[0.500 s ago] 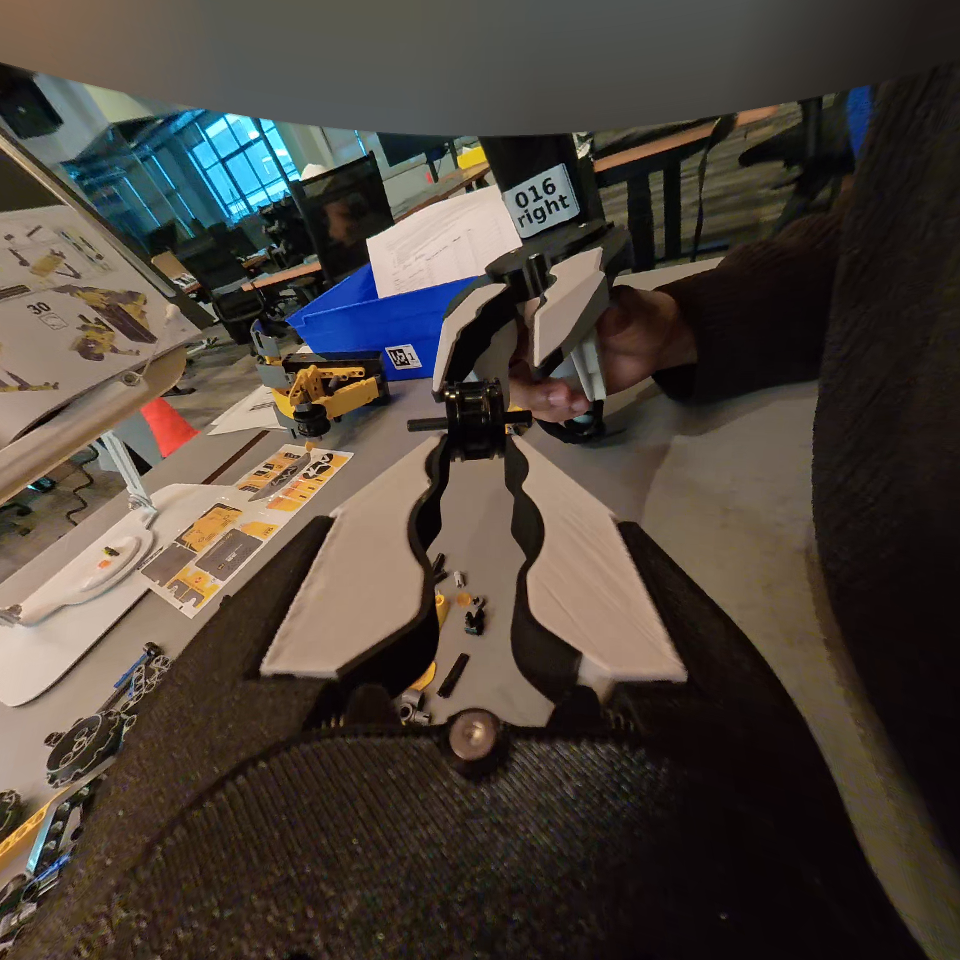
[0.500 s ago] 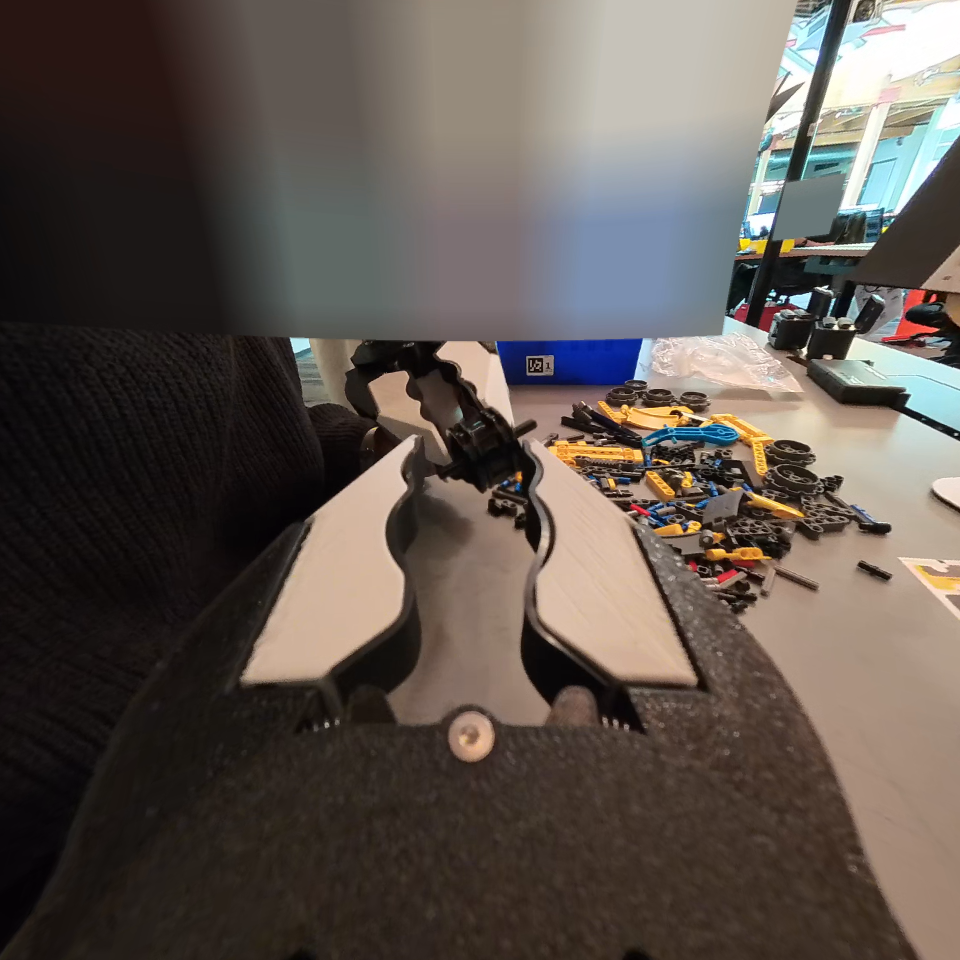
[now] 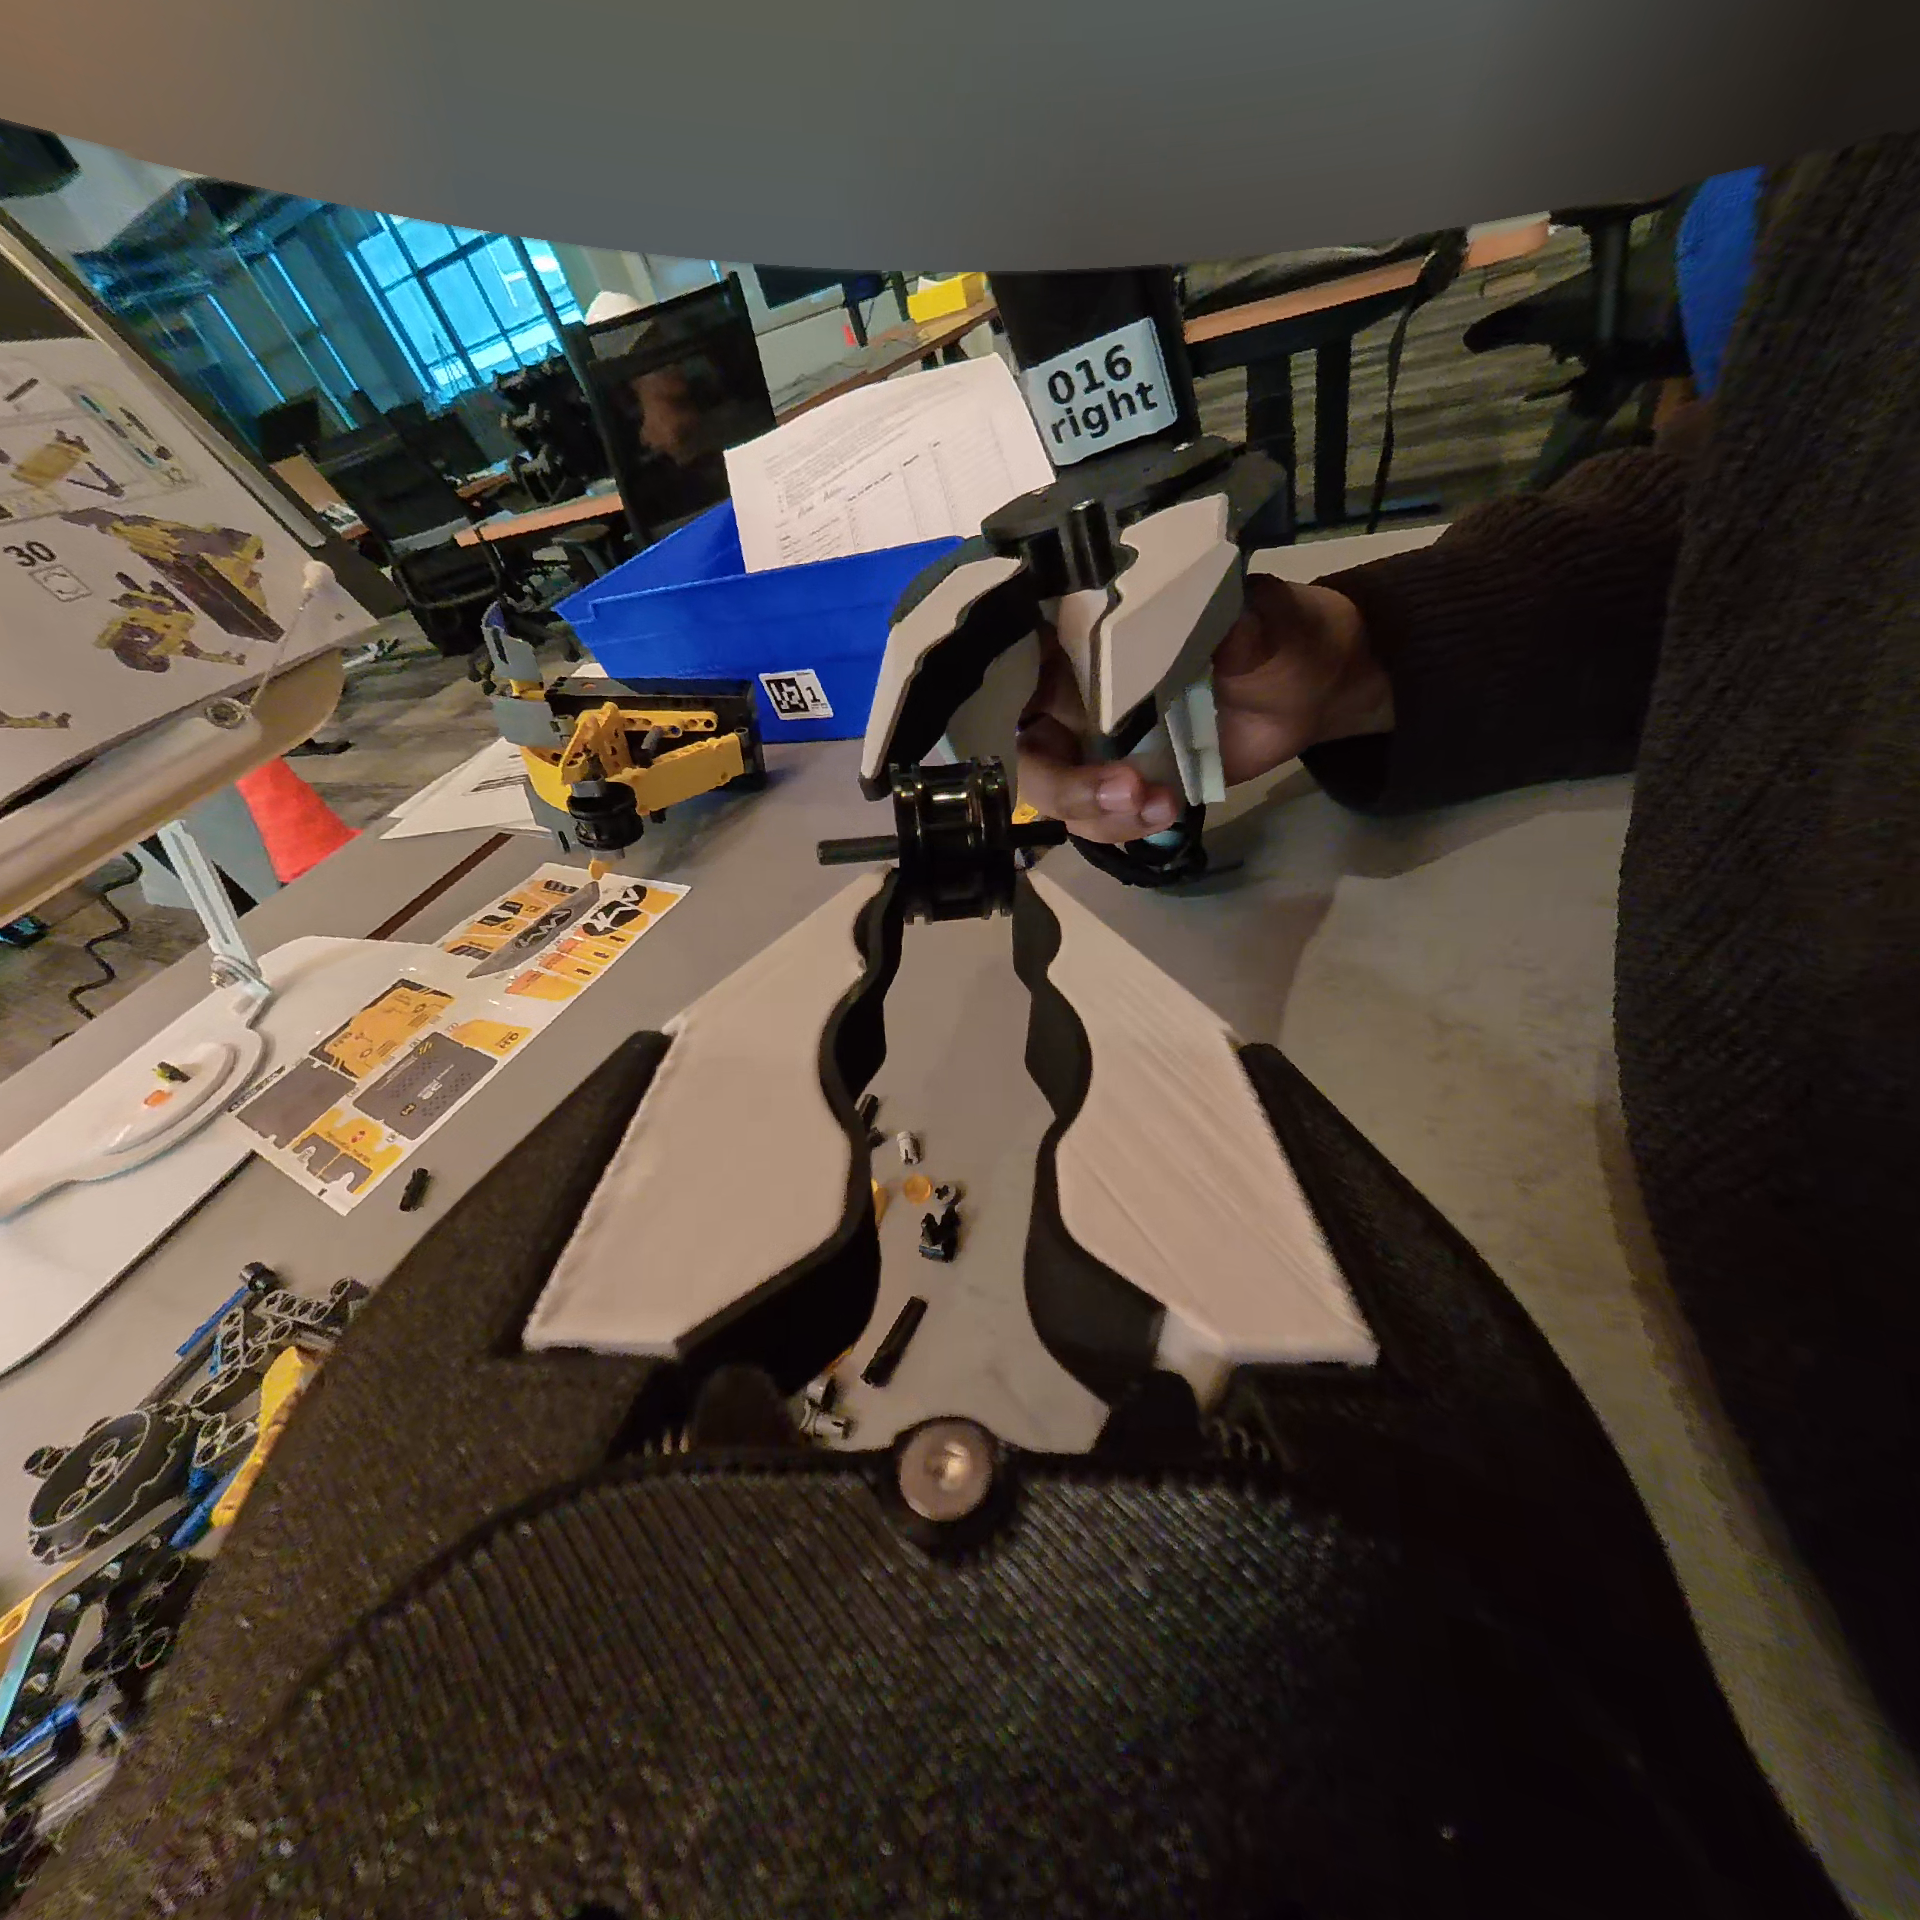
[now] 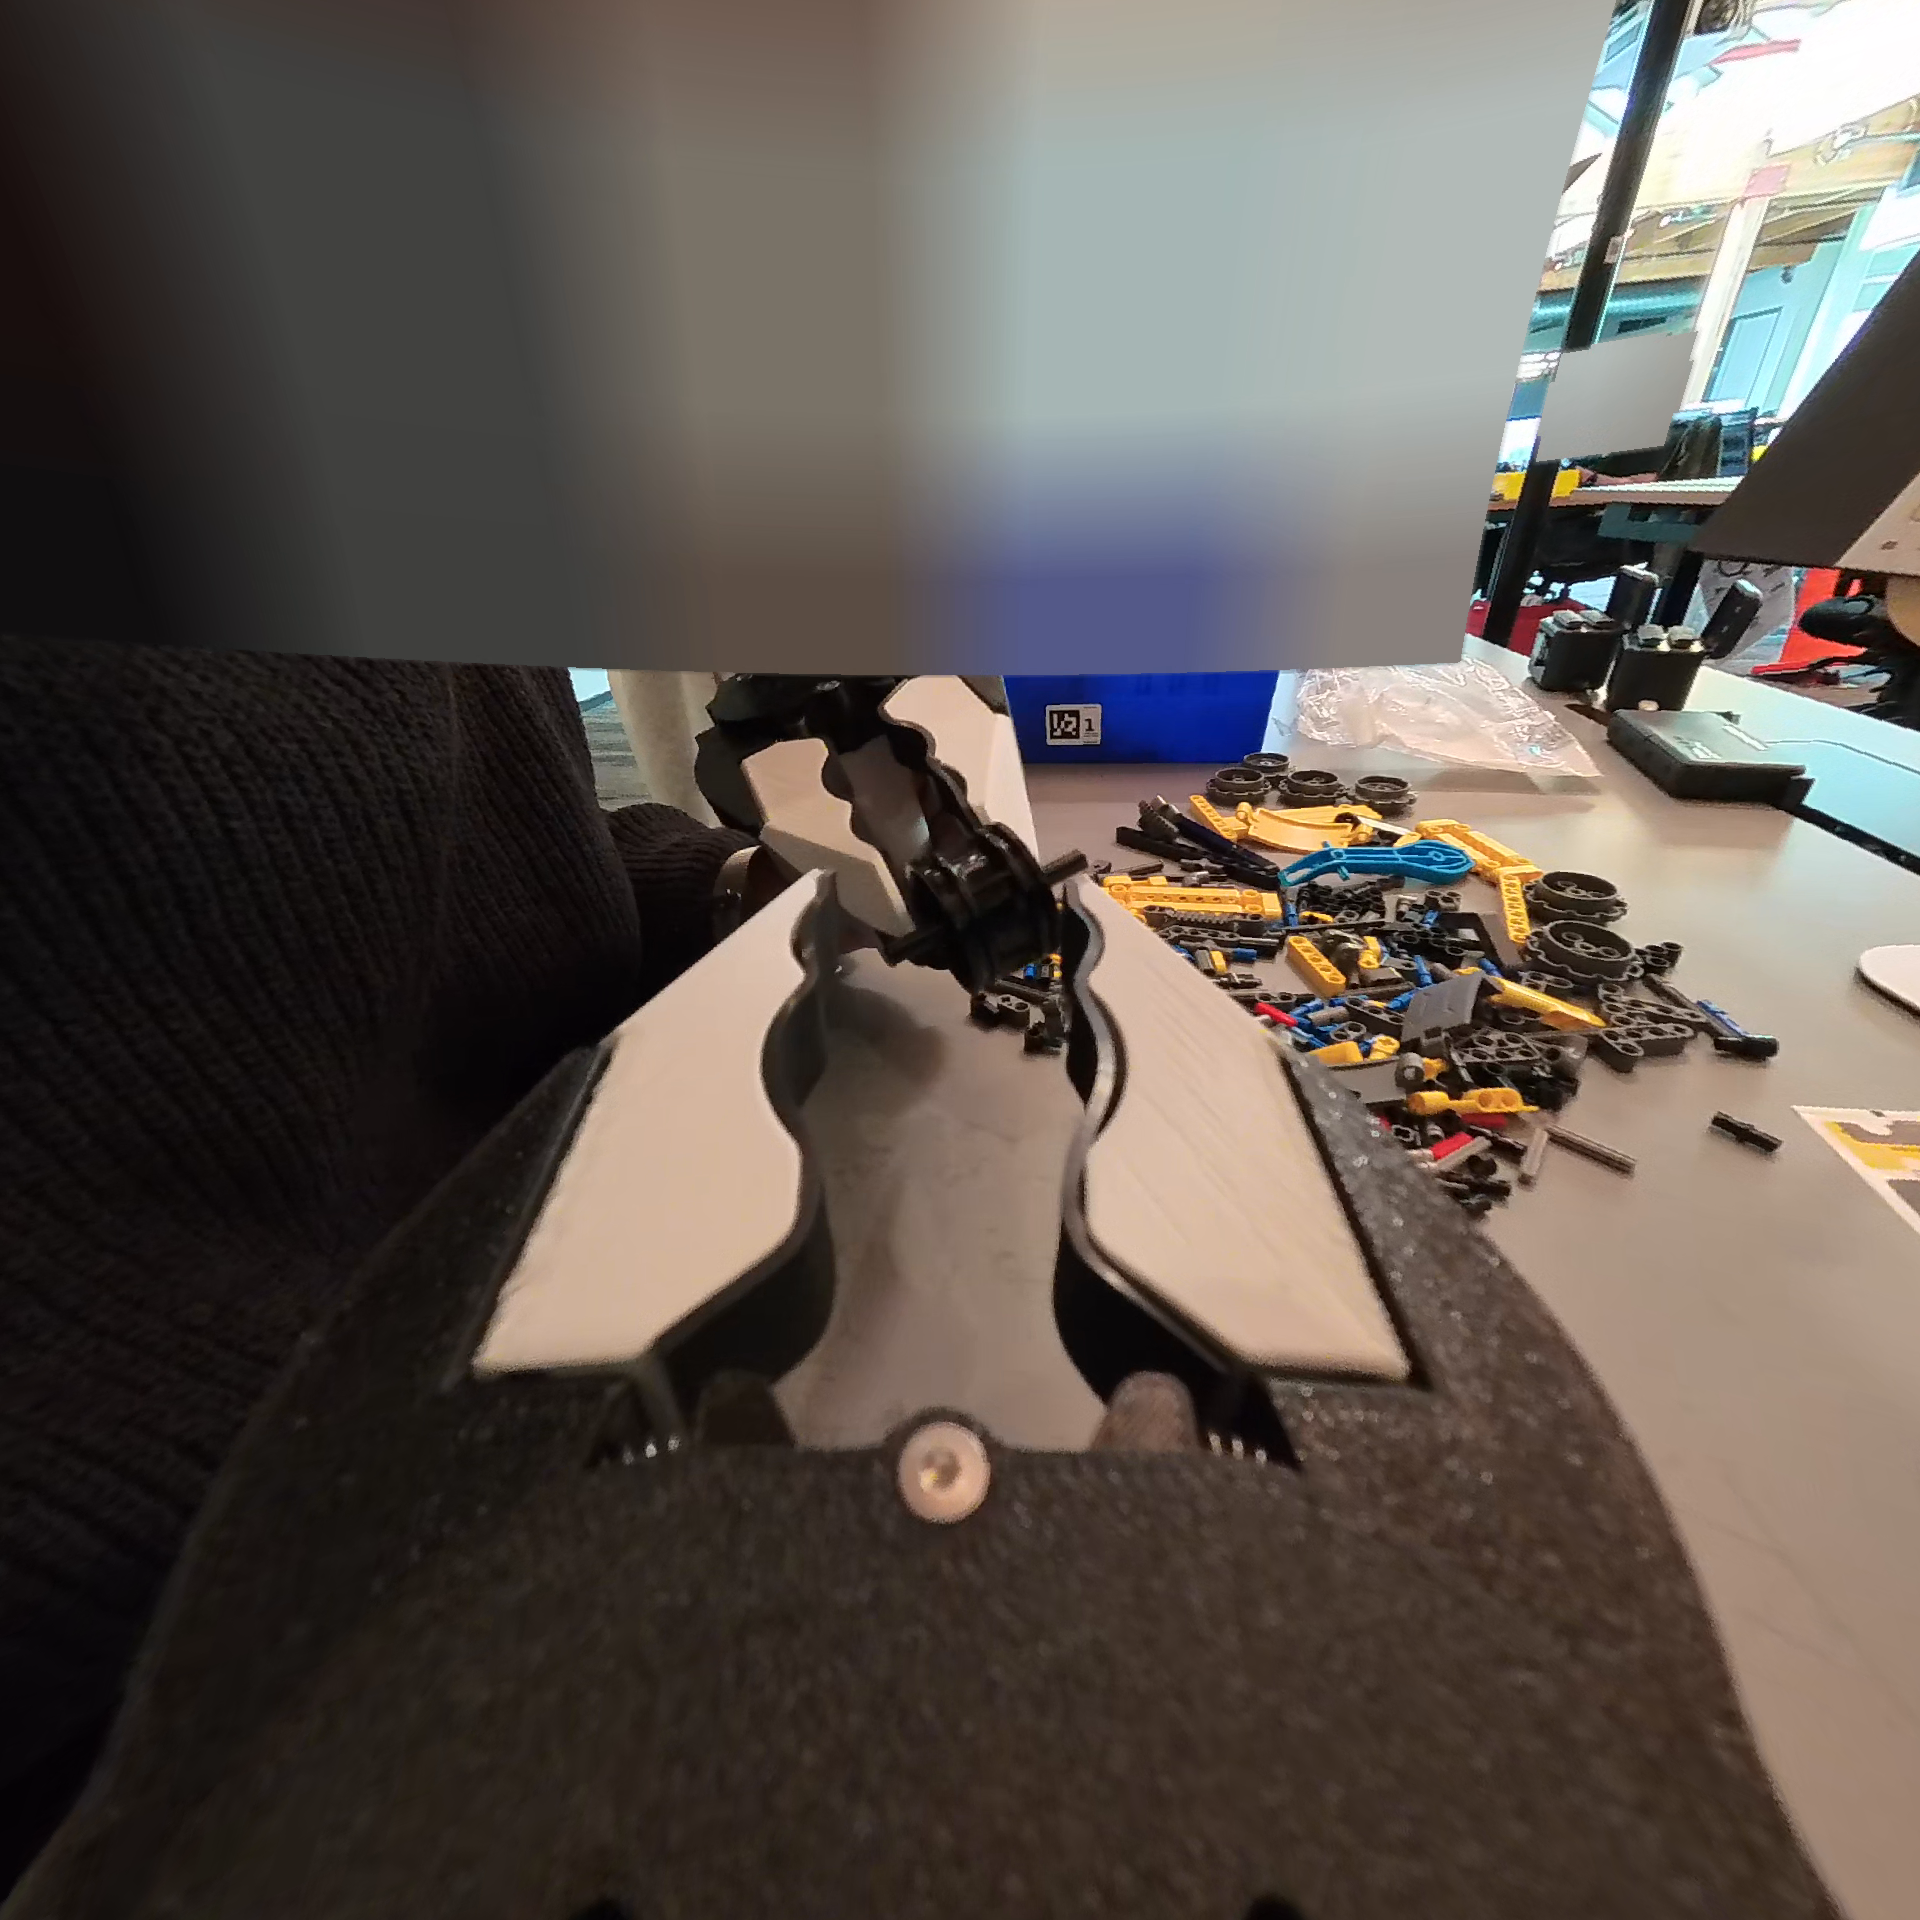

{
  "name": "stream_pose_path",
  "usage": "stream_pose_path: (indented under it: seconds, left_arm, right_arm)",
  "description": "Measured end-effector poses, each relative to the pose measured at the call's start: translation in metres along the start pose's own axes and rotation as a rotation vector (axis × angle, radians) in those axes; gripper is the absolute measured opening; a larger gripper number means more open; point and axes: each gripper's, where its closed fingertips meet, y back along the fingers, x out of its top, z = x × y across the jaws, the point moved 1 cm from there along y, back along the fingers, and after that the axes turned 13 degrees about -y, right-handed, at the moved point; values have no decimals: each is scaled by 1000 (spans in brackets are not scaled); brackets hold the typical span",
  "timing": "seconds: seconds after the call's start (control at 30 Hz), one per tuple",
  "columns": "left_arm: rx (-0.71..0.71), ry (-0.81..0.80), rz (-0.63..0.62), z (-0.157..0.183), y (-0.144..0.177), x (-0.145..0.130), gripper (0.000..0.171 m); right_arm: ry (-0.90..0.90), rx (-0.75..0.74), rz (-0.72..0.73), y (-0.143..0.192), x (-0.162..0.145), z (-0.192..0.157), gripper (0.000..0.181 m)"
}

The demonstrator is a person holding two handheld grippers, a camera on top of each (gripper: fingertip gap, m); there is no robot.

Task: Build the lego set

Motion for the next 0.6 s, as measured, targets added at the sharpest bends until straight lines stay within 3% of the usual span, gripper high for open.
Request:
stream_pose_path:
  seconds: [0.6]
  left_arm:
    - [-30, 56, 12, -1, 0, -2, 17]
  right_arm:
    - [1, -11, -13, -4, -4, 1, 44]
